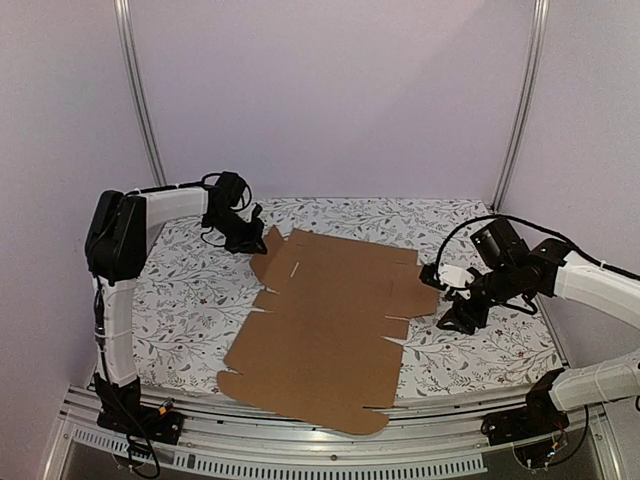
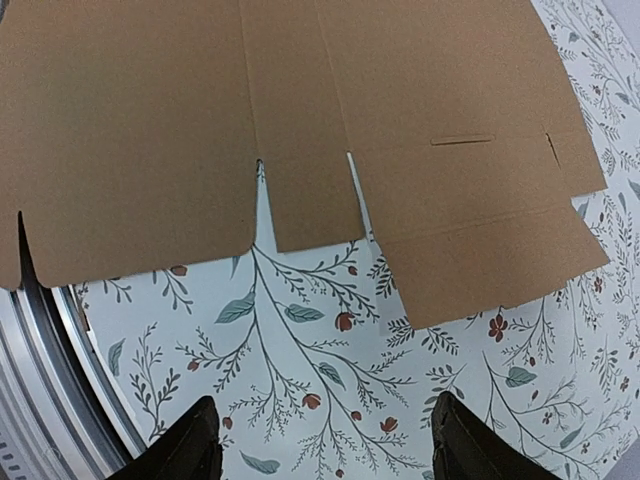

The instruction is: Fold the paper box

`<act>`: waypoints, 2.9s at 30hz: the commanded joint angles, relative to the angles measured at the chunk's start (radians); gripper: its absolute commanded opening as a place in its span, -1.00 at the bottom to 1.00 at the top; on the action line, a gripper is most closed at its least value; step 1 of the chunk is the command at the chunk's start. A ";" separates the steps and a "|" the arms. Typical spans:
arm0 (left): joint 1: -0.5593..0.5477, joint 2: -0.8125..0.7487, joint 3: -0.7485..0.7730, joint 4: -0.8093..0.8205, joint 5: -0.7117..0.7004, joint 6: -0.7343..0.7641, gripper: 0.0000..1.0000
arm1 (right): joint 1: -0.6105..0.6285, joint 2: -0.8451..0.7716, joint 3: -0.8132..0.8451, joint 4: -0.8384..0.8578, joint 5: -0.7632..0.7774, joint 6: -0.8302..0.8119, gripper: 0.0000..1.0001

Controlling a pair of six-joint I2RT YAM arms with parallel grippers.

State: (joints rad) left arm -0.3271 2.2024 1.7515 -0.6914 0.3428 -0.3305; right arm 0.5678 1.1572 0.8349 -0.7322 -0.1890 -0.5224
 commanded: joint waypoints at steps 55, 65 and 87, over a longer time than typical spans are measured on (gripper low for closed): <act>0.030 -0.173 -0.307 0.133 -0.039 -0.149 -0.68 | -0.500 1.042 0.959 -0.317 -0.439 0.383 0.41; 0.020 -0.237 -0.390 0.258 -0.032 -0.077 -0.99 | -0.480 1.196 1.143 -0.323 -0.505 0.384 0.32; -0.007 -0.406 -0.570 0.543 0.019 -0.017 -1.00 | -0.409 1.091 1.322 -0.421 -0.321 0.155 0.41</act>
State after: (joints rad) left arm -0.3161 1.8446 1.2079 -0.2371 0.3416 -0.3847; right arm 0.1432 2.3459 2.1170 -1.1255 -0.5953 -0.2756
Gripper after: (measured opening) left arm 0.024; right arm 0.699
